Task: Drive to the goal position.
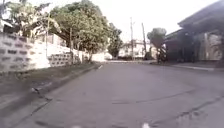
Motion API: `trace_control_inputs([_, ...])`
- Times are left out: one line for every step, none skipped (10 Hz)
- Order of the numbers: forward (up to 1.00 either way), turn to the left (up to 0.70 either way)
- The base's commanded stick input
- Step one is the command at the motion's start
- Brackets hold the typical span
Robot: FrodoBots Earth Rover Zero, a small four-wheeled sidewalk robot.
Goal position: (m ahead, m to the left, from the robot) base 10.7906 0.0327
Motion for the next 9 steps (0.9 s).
trace_control_inputs([1.00, 0.00])
trace_control_inputs([1.00, 0.00])
trace_control_inputs([1.00, 0.00])
trace_control_inputs([1.00, 0.00])
trace_control_inputs([1.00, 0.00])
trace_control_inputs([1.00, 0.00])
trace_control_inputs([1.00, 0.00])
trace_control_inputs([1.00, 0.00])
trace_control_inputs([1.00, 0.00])
